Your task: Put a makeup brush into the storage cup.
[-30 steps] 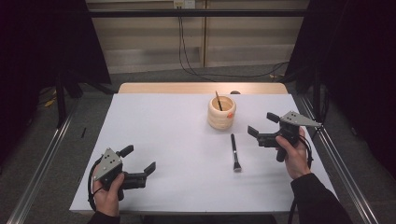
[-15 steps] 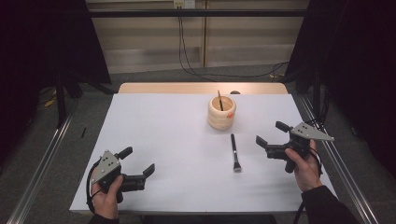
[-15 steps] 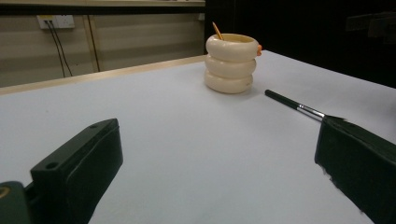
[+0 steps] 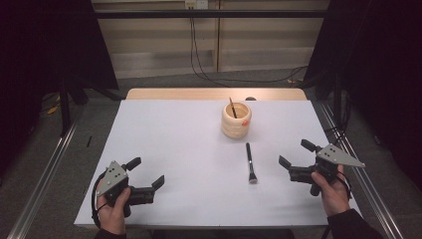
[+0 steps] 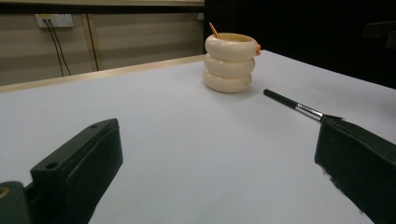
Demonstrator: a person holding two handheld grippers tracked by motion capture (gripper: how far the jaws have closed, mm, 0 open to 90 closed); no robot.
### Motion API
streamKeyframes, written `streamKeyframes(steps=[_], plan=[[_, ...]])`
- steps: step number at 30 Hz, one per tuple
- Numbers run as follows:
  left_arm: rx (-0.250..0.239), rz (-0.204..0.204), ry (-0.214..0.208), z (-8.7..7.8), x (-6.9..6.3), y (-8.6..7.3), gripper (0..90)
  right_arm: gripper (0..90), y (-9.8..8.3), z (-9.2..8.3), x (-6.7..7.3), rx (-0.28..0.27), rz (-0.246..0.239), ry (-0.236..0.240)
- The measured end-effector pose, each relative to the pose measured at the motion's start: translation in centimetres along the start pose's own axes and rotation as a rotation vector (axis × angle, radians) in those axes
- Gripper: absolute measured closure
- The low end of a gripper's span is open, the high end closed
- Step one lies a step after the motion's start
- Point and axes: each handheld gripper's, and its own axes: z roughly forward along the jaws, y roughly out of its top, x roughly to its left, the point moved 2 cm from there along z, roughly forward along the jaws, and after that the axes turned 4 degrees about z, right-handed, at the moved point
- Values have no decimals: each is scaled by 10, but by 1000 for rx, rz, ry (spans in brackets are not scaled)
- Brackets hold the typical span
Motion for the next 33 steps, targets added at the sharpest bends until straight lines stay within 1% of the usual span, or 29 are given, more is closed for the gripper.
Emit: streamKeyframes(steps=[1,2,4,6,7,8,9,10,11,12,13,14,16,17,18,19,20,21,24,25,27,28,29,31,33], plan=[[1,0,4,0,0,0,9,11,-1,-2,1,6,0,-6],[2,2,9,0,0,0,8,10,-3,-3,1,16,4,6],[2,0,7,-1,0,0,8,10,-4,-7,3,27,8,14],[3,3,10,-1,0,0,9,9,-3,-12,4,17,0,23],[-3,0,7,-1,0,1,9,6,-3,-14,3,11,6,13],[-5,-1,2,-1,0,1,9,2,-4,-16,3,8,11,28],[-4,-2,7,-1,0,1,9,0,-5,-18,2,4,15,50],[-3,-2,7,-1,0,1,9,0,-6,-19,2,9,10,58],[-5,-2,-1,0,-1,1,9,0,-7,-19,1,14,-6,55],[-3,-1,2,0,-1,1,9,0,-6,-19,1,7,-3,61],[3,4,1,0,-1,0,9,0,-5,-19,1,1,10,59],[3,2,0,1,-1,0,9,0,-5,-18,2,4,6,70],[3,5,0,1,-1,0,9,0,-5,-17,3,-1,-11,73],[2,4,-4,1,-1,0,9,0,-5,-17,4,-1,-10,67],[5,5,-6,1,0,0,9,0,-5,-16,5,0,-7,74],[9,6,-5,2,0,-1,10,0,-5,-16,5,7,-8,74],[9,3,-4,2,0,-1,10,0,-5,-15,5,3,-8,72],[6,3,-8,2,1,-1,10,0,-5,-14,5,6,-6,64],[6,1,-6,2,1,-1,10,0,-5,-12,7,12,-11,64],[7,5,-8,2,1,-1,10,0,-6,-12,8,22,-12,70],[7,8,-9,2,0,0,10,0,-5,-10,9,46,3,77],[7,7,-9,2,0,0,9,0,-5,-9,8,58,3,93],[7,6,-7,2,0,0,10,0,-4,-8,9,57,15,93],[8,7,-6,2,0,1,10,14,-3,-8,9,59,4,103],[6,5,-3,2,-1,1,8,13,-2,-8,10,54,4,103]])
